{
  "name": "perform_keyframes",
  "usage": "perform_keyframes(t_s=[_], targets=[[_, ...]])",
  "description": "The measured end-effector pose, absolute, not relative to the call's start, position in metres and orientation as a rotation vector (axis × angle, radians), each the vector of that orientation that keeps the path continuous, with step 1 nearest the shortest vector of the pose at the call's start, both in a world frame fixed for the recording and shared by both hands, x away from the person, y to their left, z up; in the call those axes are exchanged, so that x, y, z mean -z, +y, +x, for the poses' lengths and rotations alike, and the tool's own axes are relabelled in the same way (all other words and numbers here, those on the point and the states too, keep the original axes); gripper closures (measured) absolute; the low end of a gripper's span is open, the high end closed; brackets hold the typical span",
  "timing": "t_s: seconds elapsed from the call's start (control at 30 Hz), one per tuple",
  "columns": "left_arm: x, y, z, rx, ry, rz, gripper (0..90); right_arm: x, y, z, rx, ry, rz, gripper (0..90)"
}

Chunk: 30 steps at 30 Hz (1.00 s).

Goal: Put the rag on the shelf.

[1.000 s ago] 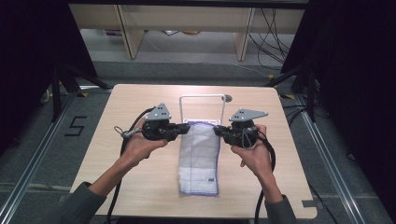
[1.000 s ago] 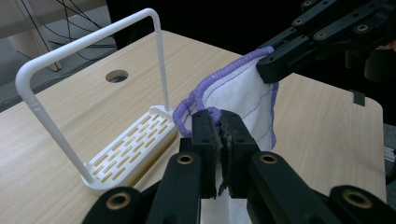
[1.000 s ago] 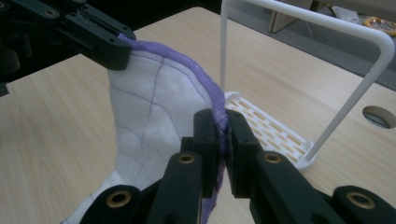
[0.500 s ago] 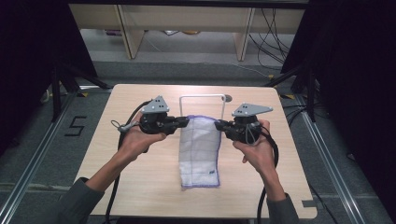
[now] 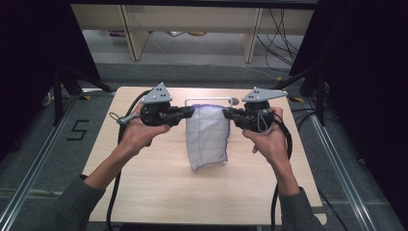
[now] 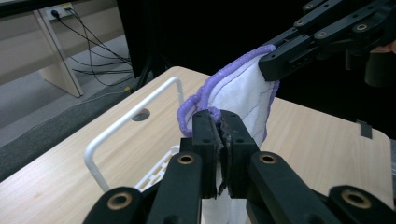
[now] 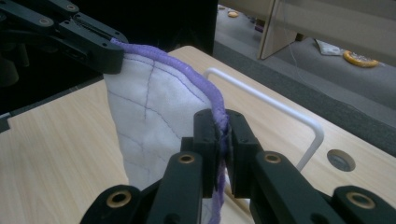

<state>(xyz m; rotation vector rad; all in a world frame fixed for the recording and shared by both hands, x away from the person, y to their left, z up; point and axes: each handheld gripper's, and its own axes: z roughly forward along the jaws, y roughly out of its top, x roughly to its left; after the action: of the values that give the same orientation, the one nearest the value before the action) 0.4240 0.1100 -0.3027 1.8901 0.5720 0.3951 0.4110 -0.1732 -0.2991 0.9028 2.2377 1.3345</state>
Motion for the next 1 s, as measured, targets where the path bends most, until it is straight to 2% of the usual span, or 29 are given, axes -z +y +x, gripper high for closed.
perform_keyframes(t_s=[0.37, 1.0], targets=[[0.286, 0.111, 0.454, -0.434, 0.632, 1.861, 85.5, 0.278, -0.173, 0.436, -1.348, 2.209, 0.892, 84.8], [0.257, 0.108, 0.481, -0.500, 0.656, 1.826, 85.6, 0.252, -0.171, 0.465, -1.381, 2.165, 0.942, 84.8]])
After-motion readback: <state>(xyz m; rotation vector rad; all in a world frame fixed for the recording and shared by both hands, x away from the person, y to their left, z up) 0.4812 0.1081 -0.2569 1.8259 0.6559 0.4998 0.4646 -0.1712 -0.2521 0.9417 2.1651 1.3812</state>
